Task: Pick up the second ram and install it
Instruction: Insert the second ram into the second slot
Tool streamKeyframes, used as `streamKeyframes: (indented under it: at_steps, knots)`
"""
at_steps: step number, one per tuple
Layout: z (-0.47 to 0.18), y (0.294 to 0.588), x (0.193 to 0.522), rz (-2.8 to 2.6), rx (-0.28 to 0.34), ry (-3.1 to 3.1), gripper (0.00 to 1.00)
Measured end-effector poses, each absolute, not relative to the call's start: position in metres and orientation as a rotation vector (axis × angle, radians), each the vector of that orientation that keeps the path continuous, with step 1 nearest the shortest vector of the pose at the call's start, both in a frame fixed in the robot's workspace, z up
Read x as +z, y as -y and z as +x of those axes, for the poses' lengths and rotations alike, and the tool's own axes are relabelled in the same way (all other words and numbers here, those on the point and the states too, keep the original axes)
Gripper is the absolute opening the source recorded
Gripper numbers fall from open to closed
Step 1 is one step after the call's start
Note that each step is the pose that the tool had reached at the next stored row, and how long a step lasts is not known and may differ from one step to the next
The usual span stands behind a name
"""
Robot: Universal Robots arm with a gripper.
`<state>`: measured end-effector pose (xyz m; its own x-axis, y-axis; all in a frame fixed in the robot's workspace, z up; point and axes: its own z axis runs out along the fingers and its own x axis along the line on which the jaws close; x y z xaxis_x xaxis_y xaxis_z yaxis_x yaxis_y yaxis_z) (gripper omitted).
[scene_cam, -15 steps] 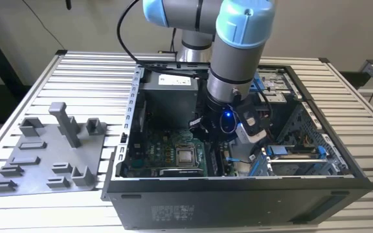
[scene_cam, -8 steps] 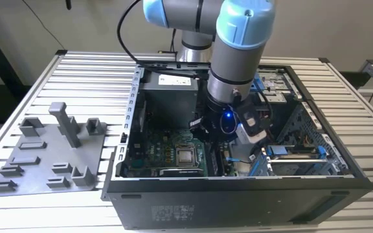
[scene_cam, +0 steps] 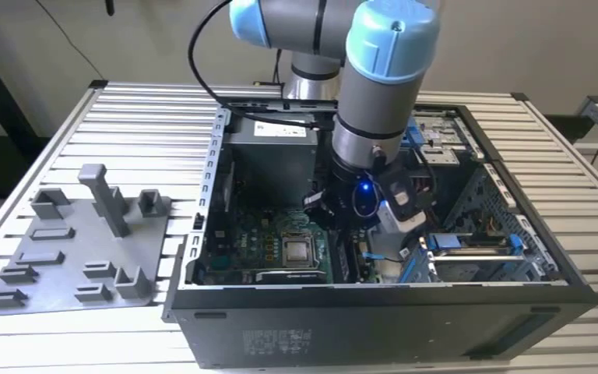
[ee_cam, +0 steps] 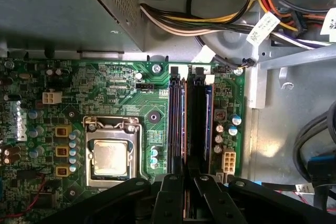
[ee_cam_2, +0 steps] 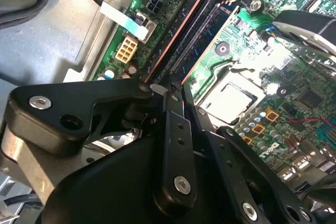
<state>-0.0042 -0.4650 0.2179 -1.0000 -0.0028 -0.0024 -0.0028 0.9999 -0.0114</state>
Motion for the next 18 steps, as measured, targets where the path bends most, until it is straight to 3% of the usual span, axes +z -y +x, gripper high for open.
streamKeyframes:
  at_steps: [18]
  knots:
    - [-0.0041,0.4644,0.2179,-0.004,-0.019,-3.139,0.14]
